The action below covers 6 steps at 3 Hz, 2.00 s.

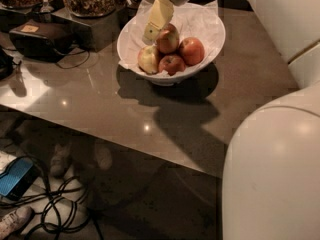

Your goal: Pick apple from white bowl

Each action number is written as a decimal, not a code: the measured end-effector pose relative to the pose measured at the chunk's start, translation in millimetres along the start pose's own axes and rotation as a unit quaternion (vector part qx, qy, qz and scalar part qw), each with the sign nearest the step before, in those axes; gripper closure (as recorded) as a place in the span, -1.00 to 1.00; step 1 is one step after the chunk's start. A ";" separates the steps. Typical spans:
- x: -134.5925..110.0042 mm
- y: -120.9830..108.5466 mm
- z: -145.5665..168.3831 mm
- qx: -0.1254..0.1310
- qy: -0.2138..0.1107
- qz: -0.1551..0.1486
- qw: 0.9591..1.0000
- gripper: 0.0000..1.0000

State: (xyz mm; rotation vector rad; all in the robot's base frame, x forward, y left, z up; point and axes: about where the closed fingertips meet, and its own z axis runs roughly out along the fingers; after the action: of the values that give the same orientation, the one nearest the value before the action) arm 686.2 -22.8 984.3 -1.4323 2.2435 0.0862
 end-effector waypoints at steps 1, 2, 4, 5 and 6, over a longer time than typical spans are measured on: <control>3.4 -9.0 10.7 0.015 0.009 0.002 1.000 -1.00; 7.3 -16.3 22.3 0.021 0.014 0.004 1.000 -1.00; 16.6 -22.1 42.2 0.011 0.023 0.009 1.000 -0.98; 18.1 -22.1 47.3 0.007 0.025 0.009 1.000 -0.96; 20.1 -21.9 55.3 0.001 0.029 0.008 1.000 -0.90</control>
Offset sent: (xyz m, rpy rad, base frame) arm 0.0278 -0.0154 -0.0283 -0.0506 -0.0246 -0.0439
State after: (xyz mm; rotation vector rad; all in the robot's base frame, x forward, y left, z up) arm 718.0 -33.0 931.2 -1.4342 2.3006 0.0480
